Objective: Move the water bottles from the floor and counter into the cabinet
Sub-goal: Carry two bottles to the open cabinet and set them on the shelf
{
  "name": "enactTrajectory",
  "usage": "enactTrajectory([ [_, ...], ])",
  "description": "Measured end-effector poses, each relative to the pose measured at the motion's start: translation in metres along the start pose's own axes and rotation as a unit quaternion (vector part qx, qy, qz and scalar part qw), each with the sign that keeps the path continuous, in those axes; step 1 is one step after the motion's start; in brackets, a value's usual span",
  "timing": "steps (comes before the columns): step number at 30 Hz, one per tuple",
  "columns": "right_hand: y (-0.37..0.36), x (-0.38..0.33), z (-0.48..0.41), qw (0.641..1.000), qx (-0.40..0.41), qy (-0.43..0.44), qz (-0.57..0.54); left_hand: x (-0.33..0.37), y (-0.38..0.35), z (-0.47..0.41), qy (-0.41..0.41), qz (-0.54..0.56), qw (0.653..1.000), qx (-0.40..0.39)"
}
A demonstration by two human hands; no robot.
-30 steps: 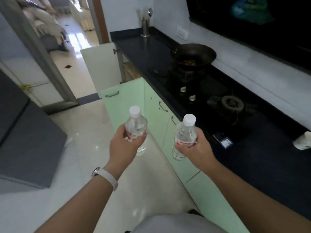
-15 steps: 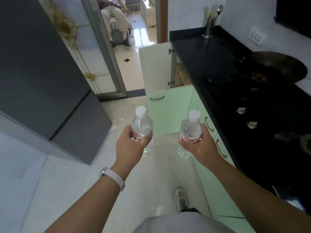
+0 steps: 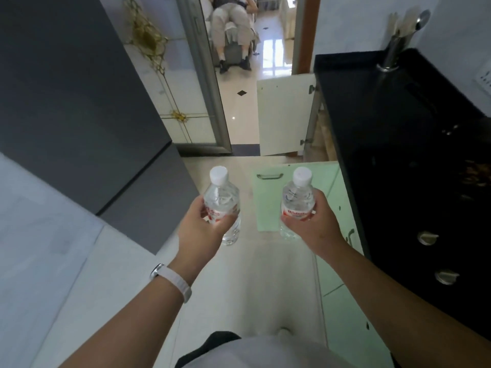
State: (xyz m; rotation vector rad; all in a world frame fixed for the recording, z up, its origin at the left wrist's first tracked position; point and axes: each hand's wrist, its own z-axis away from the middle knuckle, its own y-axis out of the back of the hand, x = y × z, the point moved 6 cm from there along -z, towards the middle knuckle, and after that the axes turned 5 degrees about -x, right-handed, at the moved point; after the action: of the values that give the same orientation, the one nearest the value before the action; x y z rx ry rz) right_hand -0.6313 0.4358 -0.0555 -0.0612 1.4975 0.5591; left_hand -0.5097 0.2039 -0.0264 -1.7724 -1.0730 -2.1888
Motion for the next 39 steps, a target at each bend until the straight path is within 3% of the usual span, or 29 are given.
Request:
enactTrajectory([
  [11, -0.062, -0.02, -0.1, 0.998, -0.036, -0.005, 0.049, -0.041, 0.049, -0.102, 0.038, 0.043, 0.997, 0.042],
  [25, -0.183, -0.102, -0.255, 0.997, 0.051, -0.015, 0.054, -0.079, 0.143, -0.329, -0.014, 0.066, 0.997, -0.023],
  [39, -0.22, -0.105, -0.37, 0.998, 0.036, -0.039, 0.023, -0.076, 0.124, -0.466, -0.013, 0.062, 0.995, -0.077],
])
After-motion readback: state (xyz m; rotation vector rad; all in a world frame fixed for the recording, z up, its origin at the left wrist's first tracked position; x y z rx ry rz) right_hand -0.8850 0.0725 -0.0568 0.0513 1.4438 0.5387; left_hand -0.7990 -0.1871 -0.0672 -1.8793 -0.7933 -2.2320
